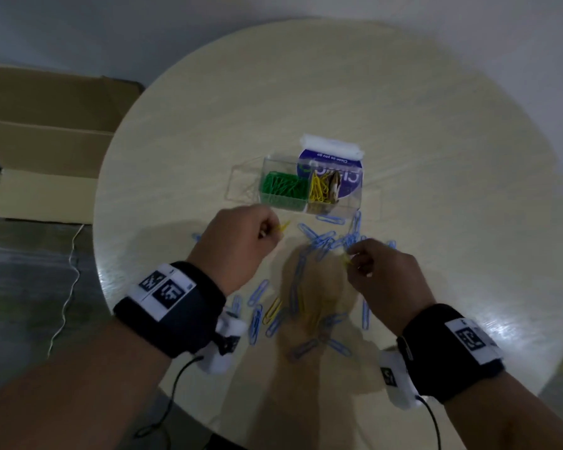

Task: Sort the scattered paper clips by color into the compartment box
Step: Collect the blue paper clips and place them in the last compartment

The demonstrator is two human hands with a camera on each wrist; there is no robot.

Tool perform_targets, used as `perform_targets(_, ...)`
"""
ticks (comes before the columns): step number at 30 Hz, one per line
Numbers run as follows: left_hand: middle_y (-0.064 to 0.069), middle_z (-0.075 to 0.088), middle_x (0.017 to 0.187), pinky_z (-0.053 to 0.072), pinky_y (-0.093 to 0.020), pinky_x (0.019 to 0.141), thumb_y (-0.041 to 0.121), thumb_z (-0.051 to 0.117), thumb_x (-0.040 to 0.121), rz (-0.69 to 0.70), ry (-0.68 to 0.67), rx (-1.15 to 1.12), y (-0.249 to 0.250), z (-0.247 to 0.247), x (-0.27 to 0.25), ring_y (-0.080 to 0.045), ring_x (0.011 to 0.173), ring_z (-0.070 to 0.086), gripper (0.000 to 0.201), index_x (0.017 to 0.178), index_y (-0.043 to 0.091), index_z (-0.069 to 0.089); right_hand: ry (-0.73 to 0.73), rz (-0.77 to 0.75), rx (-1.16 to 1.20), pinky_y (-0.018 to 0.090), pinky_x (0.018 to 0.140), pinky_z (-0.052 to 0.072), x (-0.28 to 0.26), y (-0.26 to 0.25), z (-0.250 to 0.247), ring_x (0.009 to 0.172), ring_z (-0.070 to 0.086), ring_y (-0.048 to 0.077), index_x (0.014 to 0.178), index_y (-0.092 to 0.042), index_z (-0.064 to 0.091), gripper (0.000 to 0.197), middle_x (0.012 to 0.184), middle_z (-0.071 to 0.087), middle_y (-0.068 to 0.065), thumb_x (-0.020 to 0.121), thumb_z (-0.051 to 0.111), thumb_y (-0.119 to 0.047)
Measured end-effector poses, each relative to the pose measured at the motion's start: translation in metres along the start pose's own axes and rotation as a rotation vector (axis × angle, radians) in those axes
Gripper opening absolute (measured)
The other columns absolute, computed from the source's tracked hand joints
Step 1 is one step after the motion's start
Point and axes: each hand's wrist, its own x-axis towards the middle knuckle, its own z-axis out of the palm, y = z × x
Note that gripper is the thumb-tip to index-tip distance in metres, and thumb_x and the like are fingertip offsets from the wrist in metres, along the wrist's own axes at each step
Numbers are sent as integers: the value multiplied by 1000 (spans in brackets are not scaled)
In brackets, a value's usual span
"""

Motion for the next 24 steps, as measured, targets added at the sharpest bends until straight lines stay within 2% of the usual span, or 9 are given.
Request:
perform_targets(3,10,60,64,37,-9,58,22,71,83,-70,146,-132,23,5,39,-6,58,53,9,76,22,65,95,33,134,27,66,50,12,-1,-17,67,63,9,85,-26,64,17,71,66,-9,74,70,-15)
perform_targets(6,2,68,73,46,-24,68,20,70,80,-88,216,-142,43,18,71,-15,70,61,6,77,15,69,149,44,192,12,60,43,24,-4,-32,66,60,3,83,-25,64,16,70,66,-10,74,72,-15)
perform_targets(9,-8,70,74,53,-37,70,22,65,83,-121,161,-153,47,37,90,-25,71,66,14,78,11,71,169,64,211,17,62,47,35,-8,-40,62,60,2,81,-25,64,14,69,65,-11,73,71,-16)
perform_targets(12,-10,68,75,57,-41,65,30,48,90,-146,91,-169,39,47,92,-29,65,67,29,81,12,70,172,63,204,7,56,39,49,-16,-43,62,57,-2,81,-24,65,11,68,64,-11,74,69,-17)
perform_targets(16,-6,68,82,58,-42,61,34,40,93,-172,193,-202,26,40,80,-26,64,67,33,89,17,68,191,78,197,2,52,33,74,-32,-41,57,52,-11,80,-23,65,7,62,59,-14,74,64,-20)
perform_targets(18,1,68,87,57,-38,56,32,43,96,-194,250,-217,23,30,69,-20,61,68,25,92,22,67,183,91,212,4,55,36,89,-41,-37,60,56,-6,80,-22,66,7,63,60,-13,74,64,-22)
perform_targets(21,7,66,94,51,-28,49,27,47,99,-221,253,-279,19,17,47,-13,53,66,19,97,24,65,103,90,213,32,72,55,103,-47,-27,73,66,19,84,-20,69,9,76,69,-3,80,62,-24)
perform_targets(22,8,65,98,52,-28,53,28,47,100,-225,240,-267,16,13,37,-13,57,67,18,101,24,65,98,83,198,37,75,55,104,-47,-24,75,66,23,86,-19,70,11,79,71,1,82,61,-24)
perform_targets(24,7,63,106,53,-31,70,30,47,100,-206,206,-187,4,9,18,-14,74,66,21,109,24,64,142,60,162,28,78,51,100,-45,-23,81,67,23,89,-20,72,14,85,73,2,83,59,-22)
